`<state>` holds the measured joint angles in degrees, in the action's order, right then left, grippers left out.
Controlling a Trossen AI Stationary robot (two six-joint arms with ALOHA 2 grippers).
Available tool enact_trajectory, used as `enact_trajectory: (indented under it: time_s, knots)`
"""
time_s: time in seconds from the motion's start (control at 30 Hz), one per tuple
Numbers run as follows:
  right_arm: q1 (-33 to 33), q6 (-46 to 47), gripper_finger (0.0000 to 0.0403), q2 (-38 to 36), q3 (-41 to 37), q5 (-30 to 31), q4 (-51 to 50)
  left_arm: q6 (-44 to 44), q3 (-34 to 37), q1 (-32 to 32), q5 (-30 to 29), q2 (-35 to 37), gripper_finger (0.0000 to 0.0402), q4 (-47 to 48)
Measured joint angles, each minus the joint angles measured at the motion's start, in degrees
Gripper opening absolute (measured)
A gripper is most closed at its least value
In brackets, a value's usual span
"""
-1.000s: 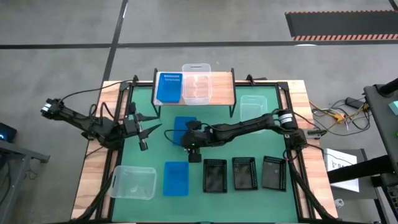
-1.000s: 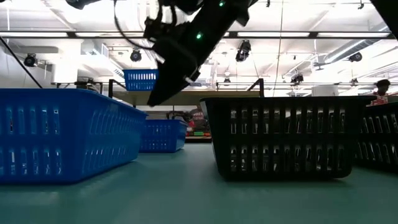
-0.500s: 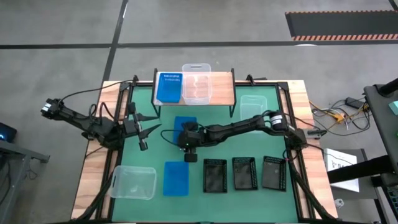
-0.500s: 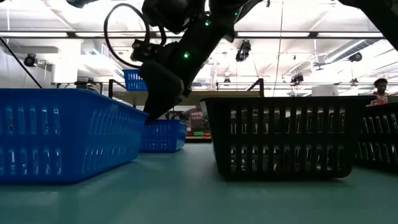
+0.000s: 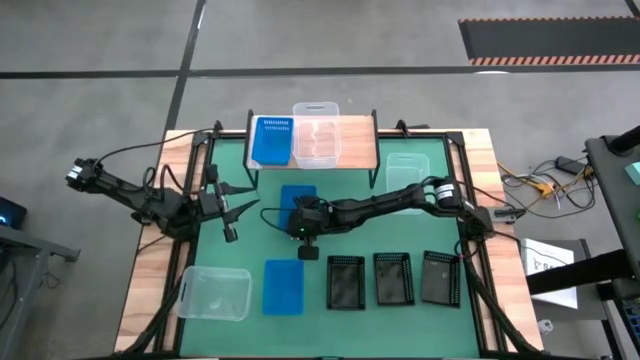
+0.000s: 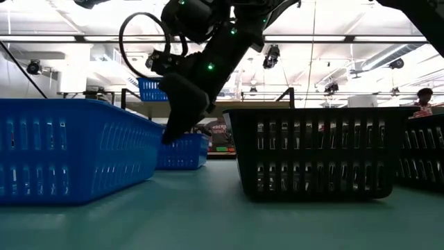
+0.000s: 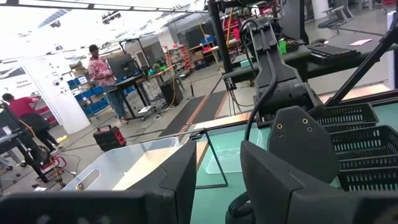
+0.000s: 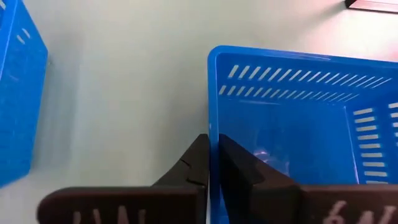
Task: Stack baskets on shelf by color
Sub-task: Stack the top blue bin on the blue bin on the shelf
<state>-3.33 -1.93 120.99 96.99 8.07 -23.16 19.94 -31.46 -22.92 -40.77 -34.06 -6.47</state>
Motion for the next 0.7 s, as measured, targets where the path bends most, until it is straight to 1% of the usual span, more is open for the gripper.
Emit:
enact_trajectory:
  time_s: [0.23,0.37,0.43,0.6,0.7]
  knots:
    - [-1.0,-0.2,0.0010,-0.7,1.2,-0.1,-1.2,0.6,0.0,0.0,0.0,0.3,0.0109,0.1]
    - [-2.4,-0.9,0.0009,-2.5,3.6,-0.2,-4.6,0.6,0.5,0.0,0.0,1.2,0.0109,0.0]
    - [-3.1,-0.9,0.0009,-3.7,4.7,-0.2,-6.4,1.1,1.3,0.0,0.0,2.1,0.0109,-0.4]
    - [-4.8,-1.3,0.0009,-6.2,8.1,-0.3,-9.1,3.3,4.6,0.0,0.0,4.9,0.0109,-5.3]
    - [-5.8,-2.4,0.0009,-7.3,11.1,-0.6,-10.8,3.4,5.9,0.0,0.0,7.0,0.0109,-5.5]
